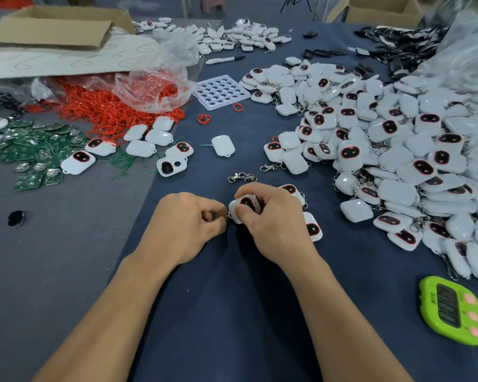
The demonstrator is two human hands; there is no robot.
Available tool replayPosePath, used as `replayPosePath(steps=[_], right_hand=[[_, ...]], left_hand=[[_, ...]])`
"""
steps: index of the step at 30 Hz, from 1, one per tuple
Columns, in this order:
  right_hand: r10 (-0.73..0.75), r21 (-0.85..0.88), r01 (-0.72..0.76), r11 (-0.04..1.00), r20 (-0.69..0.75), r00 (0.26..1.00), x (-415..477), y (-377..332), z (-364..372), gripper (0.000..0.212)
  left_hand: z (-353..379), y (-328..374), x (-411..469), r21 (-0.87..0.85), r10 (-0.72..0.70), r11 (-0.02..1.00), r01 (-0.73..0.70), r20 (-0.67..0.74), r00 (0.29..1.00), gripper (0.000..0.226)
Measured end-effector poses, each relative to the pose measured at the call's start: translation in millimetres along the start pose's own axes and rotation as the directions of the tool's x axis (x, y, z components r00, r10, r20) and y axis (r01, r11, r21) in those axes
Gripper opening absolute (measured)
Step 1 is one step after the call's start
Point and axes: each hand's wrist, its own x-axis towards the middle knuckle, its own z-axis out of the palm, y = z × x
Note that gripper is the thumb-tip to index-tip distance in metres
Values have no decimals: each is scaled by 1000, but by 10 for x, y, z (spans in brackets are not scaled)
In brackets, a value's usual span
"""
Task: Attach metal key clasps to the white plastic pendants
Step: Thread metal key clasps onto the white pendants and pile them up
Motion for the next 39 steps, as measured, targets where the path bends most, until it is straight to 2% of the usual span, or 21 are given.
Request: replayPosePath(steps=[5, 8, 13, 16, 20, 23, 27, 37, 39], right_hand=[[-12, 18, 11, 1000, 29, 1000, -14, 14, -7, 12], [33, 55, -31, 998, -28, 999, -13, 28, 19, 14], [41, 72, -38, 997, -40, 998, -8, 26, 37, 15], [43, 59, -41, 997, -20, 999, 7, 33, 18, 13], [44, 68, -45, 997, 17, 999, 15, 27, -5, 14], [37, 67, -39, 997, 41, 999, 24, 5, -30, 19], [10, 78, -15, 997, 60, 998, 15, 1, -41, 21], [2, 108, -10, 994, 76, 997, -34, 7, -63, 13], [12, 133, -20, 991, 56, 998, -85, 8, -24, 11]], left_hand=[[2, -14, 16, -8, -2, 1000, 2, -14, 1000, 23], [2, -14, 22, -11, 3, 1000, -3, -2, 1000, 30], [0, -14, 23, -28, 11, 1000, -11, 5, 1000, 27], [-8, -13, 16, -34, 22, 999, -22, -1, 1000, 34], [1, -16, 14, -18, 13, 1000, -13, 5, 1000, 26], [10, -23, 5, -10, 21, 1000, -21, -4, 1000, 32], [22, -17, -23, 2, 29, 1000, -29, -33, 999, 18], [61, 20, -84, 96, 100, 992, -85, -168, 981, 6], [56, 21, -87, 85, 83, 994, -69, -175, 981, 13]])
